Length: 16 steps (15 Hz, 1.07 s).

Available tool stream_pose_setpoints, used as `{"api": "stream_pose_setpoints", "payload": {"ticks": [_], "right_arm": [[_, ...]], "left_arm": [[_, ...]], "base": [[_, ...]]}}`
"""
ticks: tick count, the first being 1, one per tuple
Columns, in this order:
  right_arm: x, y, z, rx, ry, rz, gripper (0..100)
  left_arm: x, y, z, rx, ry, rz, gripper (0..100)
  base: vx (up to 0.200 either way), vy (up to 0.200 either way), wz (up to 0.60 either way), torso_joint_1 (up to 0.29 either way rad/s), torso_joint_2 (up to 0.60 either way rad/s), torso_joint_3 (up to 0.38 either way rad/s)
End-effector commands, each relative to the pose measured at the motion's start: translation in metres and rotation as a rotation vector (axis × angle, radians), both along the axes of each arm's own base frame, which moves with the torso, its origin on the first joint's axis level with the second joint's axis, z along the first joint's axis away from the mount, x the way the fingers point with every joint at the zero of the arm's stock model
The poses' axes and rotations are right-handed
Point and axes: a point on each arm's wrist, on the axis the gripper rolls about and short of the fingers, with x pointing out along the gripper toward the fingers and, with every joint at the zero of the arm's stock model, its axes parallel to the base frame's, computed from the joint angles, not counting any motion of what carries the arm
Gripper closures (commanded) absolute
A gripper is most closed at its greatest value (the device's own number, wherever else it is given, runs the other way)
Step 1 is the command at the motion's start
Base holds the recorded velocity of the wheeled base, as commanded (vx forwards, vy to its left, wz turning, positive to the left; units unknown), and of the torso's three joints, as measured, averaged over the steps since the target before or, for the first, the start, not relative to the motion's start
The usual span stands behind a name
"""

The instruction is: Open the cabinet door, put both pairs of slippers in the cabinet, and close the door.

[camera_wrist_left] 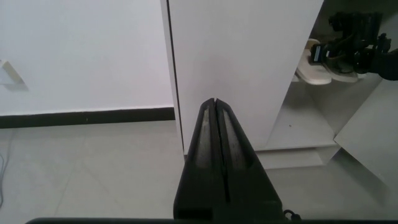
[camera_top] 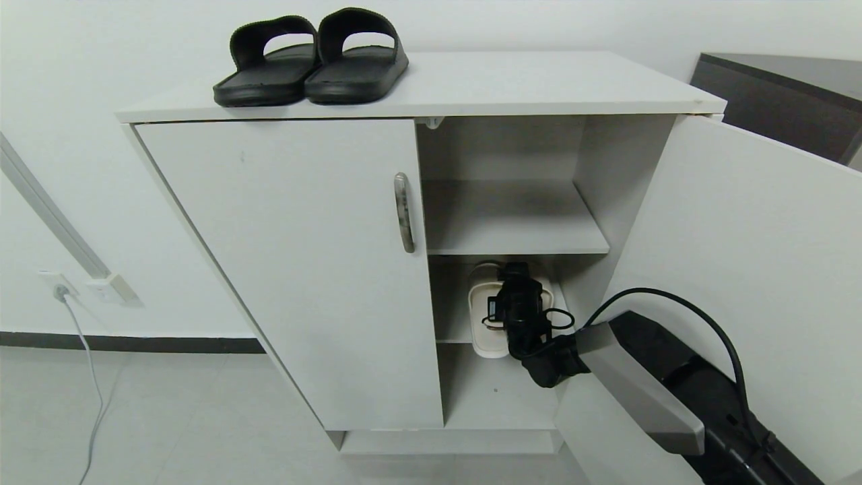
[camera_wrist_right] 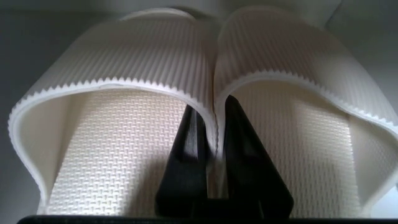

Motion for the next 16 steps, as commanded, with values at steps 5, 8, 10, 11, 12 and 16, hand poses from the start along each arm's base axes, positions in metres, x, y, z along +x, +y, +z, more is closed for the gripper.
{"api": "stream_pose_setpoints", "payload": {"ticks": [5,8,10,11,12,16], "right_arm": [[0.003,-0.001,-0.007,-0.008,0.012,-0.009,100],[0.004,-0.001,-0.008,-0.008,0.012,-0.009,0],[0.003,-0.002,-0.009,-0.01,0.016,-0.009,0],[-0.001,-0.002,-0.012,-0.024,0.034,-0.013,0],[-0.004,-0.001,-0.011,-0.028,0.038,-0.008,0],[-0.015,-0.001,0.001,-0.019,0.014,-0.02,0]], "left_arm": [[0.0,0.0,0.0,0.001,0.002,-0.001,100],[0.0,0.0,0.0,0.002,0.002,0.001,100],[0.0,0.0,0.0,0.001,0.002,0.001,100],[0.0,0.0,0.0,0.001,0.002,0.001,100],[0.0,0.0,0.0,0.001,0.002,0.001,100],[0.0,0.0,0.0,0.001,0.002,-0.001,100]], "base": [[0.0,0.0,0.0,0.0,0.0,0.0],[0.0,0.0,0.0,0.0,0.0,0.0],[0.0,0.0,0.0,0.0,0.0,0.0],[0.0,0.0,0.0,0.0,0.0,0.0],[0.0,0.0,0.0,0.0,0.0,0.0],[0.0,0.0,0.0,0.0,0.0,0.0]]}}
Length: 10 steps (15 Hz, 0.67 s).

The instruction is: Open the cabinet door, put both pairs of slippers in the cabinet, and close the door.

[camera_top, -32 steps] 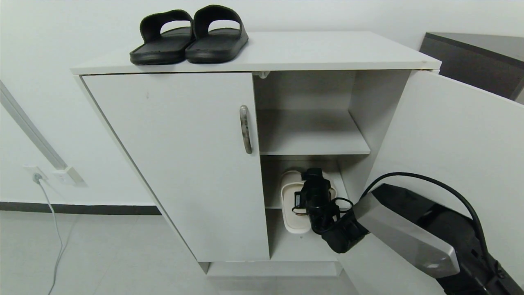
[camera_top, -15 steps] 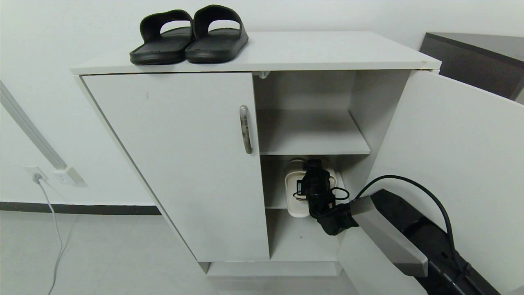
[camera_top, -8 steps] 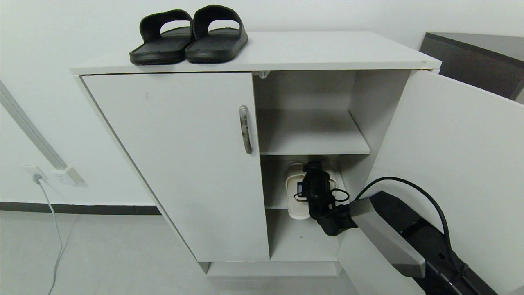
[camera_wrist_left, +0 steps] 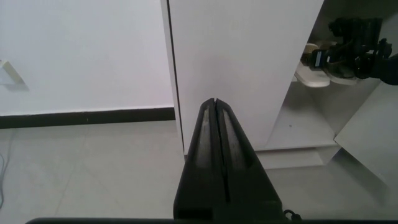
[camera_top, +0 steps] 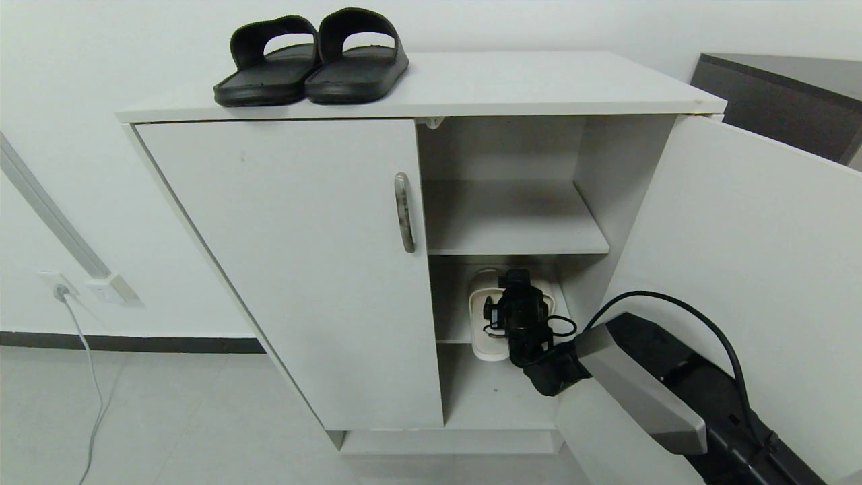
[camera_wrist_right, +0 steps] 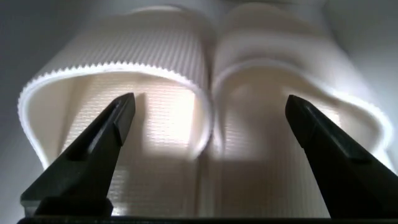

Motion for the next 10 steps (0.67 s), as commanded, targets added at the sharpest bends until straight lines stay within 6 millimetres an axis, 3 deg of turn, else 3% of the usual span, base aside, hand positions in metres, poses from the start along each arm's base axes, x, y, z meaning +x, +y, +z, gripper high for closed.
{"api": "stream_pose_setpoints", "payload": {"ticks": [1,6,10], "right_arm": [[-0.011,0.002,0.015,0.006,-0.013,-0.002,0],[-0.069,-0.001,0.036,-0.014,0.011,0.043,0],[-0.132,-0.009,0.044,-0.038,0.042,0.112,0]], "left_arm": [[0.0,0.0,0.0,0.0,0.002,0.0,100],[0.0,0.0,0.0,-0.003,0.002,0.0,100],[0.0,0.0,0.0,-0.005,0.002,0.001,100]], "base": [[0.0,0.0,0.0,0.0,0.0,0.0],[0.0,0.0,0.0,0.0,0.0,0.0],[0.0,0.0,0.0,0.0,0.0,0.0]]}}
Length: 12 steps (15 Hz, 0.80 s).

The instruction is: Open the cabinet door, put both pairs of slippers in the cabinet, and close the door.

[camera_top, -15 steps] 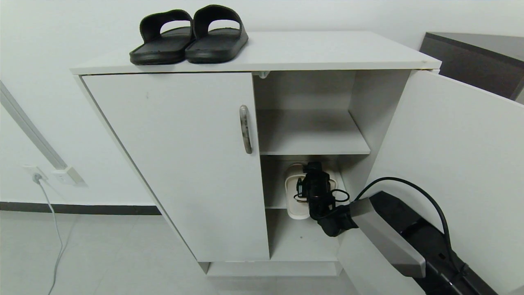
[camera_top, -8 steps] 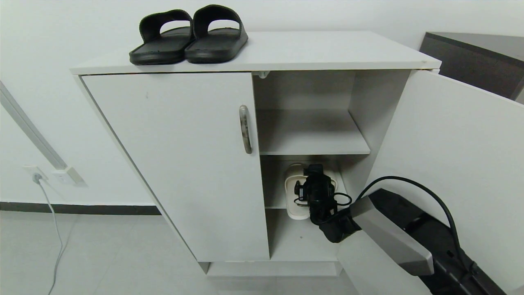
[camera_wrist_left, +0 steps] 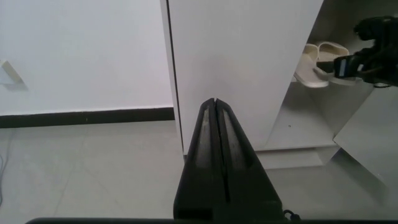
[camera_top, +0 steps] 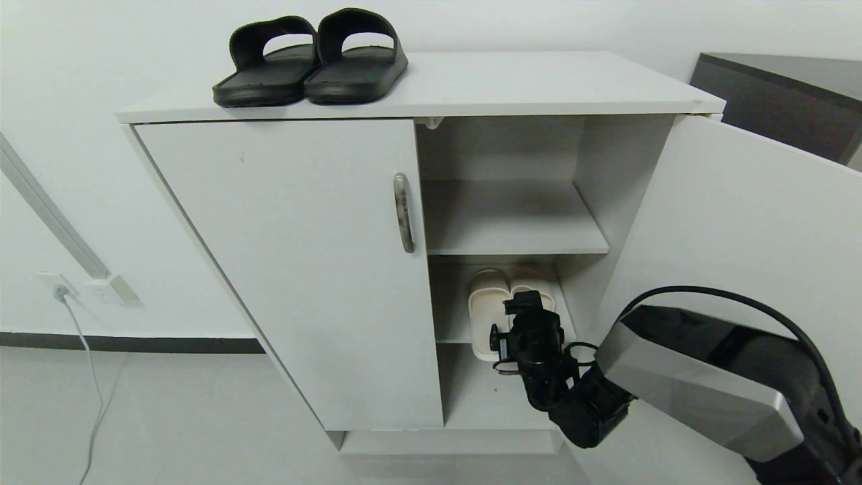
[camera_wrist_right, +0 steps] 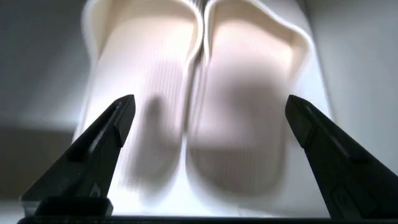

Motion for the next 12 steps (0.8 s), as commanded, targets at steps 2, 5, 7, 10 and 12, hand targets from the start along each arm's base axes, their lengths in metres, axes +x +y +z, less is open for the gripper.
{"api": "stream_pose_setpoints", "payload": {"ticks": [2,5,7,10,12], "right_arm": [[-0.057,-0.004,0.035,0.032,-0.039,0.076,0],[-0.086,-0.01,0.047,0.035,-0.032,0.113,0],[-0.088,-0.01,0.047,0.034,-0.032,0.113,0],[-0.088,-0.008,0.049,0.036,-0.036,0.117,0],[-0.09,-0.007,0.049,0.037,-0.035,0.124,0]], "left_arm": [[0.0,0.0,0.0,0.001,0.002,-0.001,100],[0.0,0.0,0.0,0.002,0.002,-0.001,100],[0.0,0.0,0.0,0.001,0.002,0.001,100],[0.0,0.0,0.0,0.001,0.002,-0.001,100],[0.0,0.0,0.0,0.001,0.002,-0.001,100]], "base": [[0.0,0.0,0.0,0.0,0.0,0.0],[0.0,0.0,0.0,0.0,0.0,0.0],[0.0,0.0,0.0,0.0,0.0,0.0],[0.0,0.0,0.0,0.0,0.0,0.0],[-0.2,0.0,0.0,0.002,0.0,0.002]]}}
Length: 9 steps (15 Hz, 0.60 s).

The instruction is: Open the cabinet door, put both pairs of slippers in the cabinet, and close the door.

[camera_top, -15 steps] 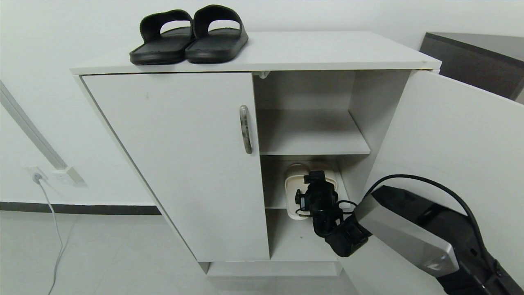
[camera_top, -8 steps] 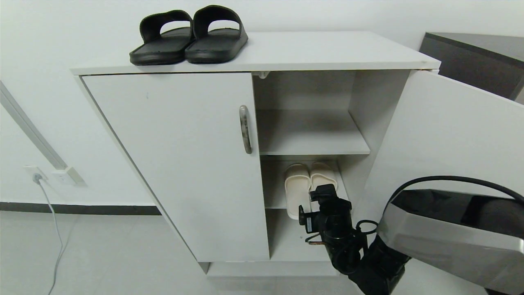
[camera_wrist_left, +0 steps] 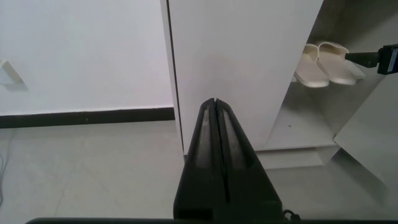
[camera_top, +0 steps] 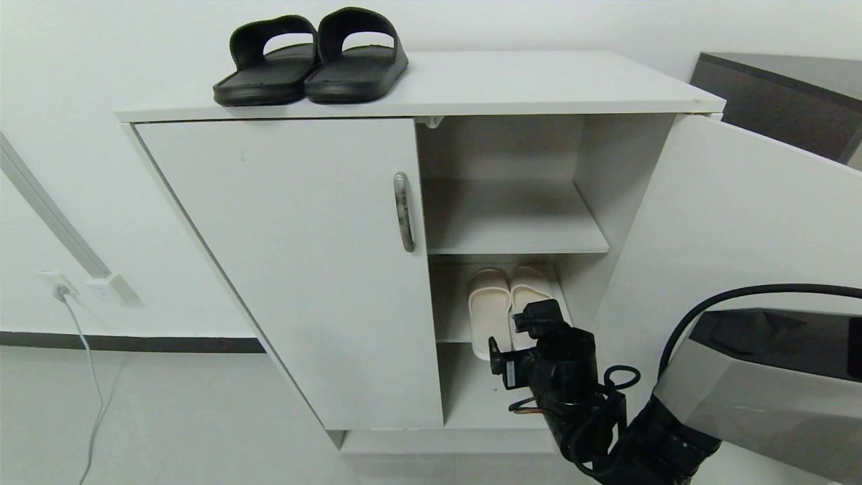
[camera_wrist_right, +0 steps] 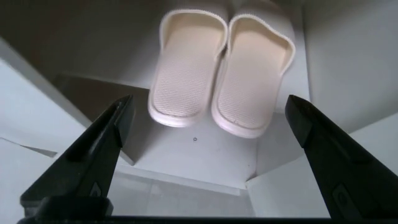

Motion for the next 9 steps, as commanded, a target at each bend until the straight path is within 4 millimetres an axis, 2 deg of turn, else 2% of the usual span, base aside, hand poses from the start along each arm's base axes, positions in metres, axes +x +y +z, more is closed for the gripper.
{"api": "stream_pose_setpoints", "payload": {"ticks": [1,6,9], "right_arm": [[-0.0033,0.0016,0.0005,0.0,0.0,0.008,0],[-0.0071,-0.0026,-0.002,-0.002,0.001,-0.001,0],[-0.0084,-0.0032,-0.0027,-0.003,0.0,-0.004,0]], "left_arm": [[0.0001,0.0,0.0,-0.001,0.001,0.0,100],[0.0001,0.0,0.0,0.005,0.001,0.0,100],[0.0001,0.0,0.0,0.001,0.001,0.0,100]], "base": [[-0.2,0.0,0.0,0.002,0.0,-0.002],[-0.2,0.0,0.0,0.0,0.0,0.003],[0.0,0.0,0.0,0.0,0.0,0.0]]}}
